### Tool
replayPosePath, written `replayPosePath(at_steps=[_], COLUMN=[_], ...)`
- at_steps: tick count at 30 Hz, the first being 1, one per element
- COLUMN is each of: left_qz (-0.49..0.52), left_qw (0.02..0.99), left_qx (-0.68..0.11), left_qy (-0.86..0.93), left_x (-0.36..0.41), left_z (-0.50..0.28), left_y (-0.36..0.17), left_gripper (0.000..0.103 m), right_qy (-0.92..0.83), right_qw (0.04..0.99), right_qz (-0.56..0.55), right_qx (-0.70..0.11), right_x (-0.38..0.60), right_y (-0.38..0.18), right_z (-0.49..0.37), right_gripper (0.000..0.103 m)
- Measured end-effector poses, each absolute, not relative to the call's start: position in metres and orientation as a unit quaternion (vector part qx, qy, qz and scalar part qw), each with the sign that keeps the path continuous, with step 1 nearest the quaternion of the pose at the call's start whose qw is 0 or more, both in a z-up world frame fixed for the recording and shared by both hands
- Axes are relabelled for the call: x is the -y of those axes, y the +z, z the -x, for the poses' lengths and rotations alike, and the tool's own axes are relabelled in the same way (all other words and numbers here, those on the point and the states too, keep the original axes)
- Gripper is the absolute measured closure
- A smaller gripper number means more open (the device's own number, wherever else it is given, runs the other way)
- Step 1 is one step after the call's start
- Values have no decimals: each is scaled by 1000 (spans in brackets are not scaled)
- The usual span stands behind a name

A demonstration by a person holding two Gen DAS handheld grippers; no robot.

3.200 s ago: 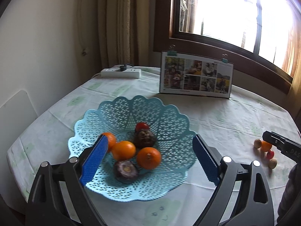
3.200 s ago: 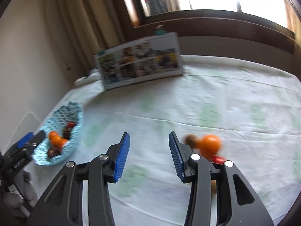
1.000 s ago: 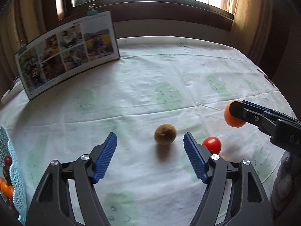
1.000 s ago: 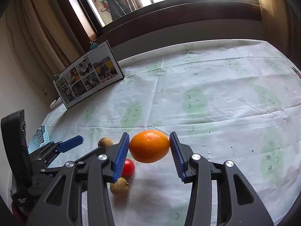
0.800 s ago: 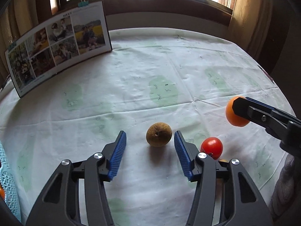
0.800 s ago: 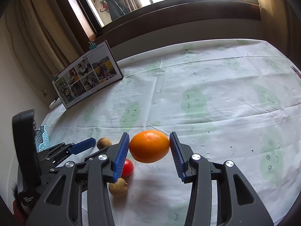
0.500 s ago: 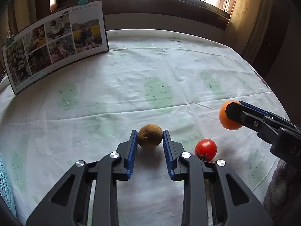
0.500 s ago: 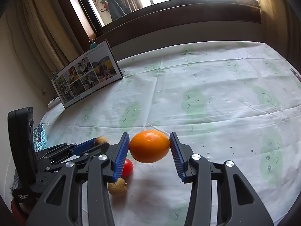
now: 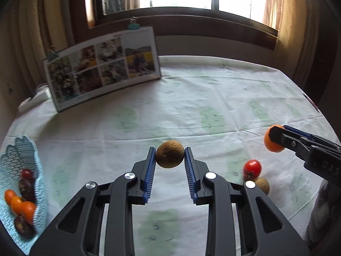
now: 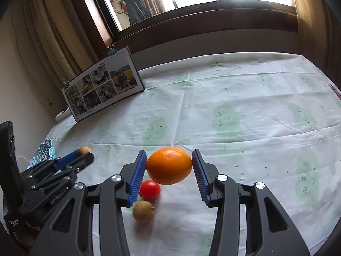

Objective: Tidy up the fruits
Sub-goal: 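Carry the kiwi and orange to the blue basket and open both tools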

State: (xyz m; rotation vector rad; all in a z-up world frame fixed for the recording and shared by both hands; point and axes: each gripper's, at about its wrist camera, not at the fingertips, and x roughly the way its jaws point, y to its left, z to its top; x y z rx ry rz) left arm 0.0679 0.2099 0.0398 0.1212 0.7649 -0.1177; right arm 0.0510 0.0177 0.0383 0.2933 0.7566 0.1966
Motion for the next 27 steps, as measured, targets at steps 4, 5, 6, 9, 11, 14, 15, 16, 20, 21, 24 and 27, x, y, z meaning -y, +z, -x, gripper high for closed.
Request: replayPosePath(at_steps=[4, 5, 6, 9, 11, 14, 15, 16, 20, 21, 24, 27], left_qz=[-60, -58, -56, -48, -43, -34, -30, -28, -17, -15, -7, 1], left_qw=[932, 933, 934, 937, 938, 940, 941, 941, 940, 940, 940, 939], left_qx=[-357, -354, -352, -347, -343, -337, -336, -335, -332, -332, -330, -328], left_qy=[-27, -19, -13, 5, 17, 36, 42, 46, 68, 73, 87, 101], left_x=[-229, -235, -240, -256, -268, -286, -293, -297, -319, -324, -341, -358], left_z=[-60, -59, -57, -52, -49, -44, -42, -41, -35, -34, -30, -27], left_y=[49, 51, 53, 56, 59, 63, 64, 64, 66, 66, 67, 69], left_gripper=[75, 75, 75, 75, 75, 75, 75, 75, 75, 75, 75, 75], right_qy=[105, 108, 111, 119, 124, 133, 137, 140, 151, 155, 165, 176], right_qw=[915, 916, 916, 916, 916, 916, 916, 916, 915, 914, 913, 911], right_qz=[-135, -133, -131, -126, -122, -116, -113, -111, -103, -101, -95, -88], right_qx=[-364, -364, -363, -362, -361, -360, -360, -360, -360, -360, -361, -362], right_x=[-31, -35, -38, -50, -57, -68, -73, -77, -92, -97, -110, -123], right_y=[44, 45, 47, 51, 53, 55, 57, 57, 61, 62, 64, 66], right_z=[-49, -49, -48, -47, -46, -45, -45, -45, -45, -45, -44, -44], right_gripper=[58, 58, 58, 58, 58, 58, 58, 58, 58, 58, 58, 58])
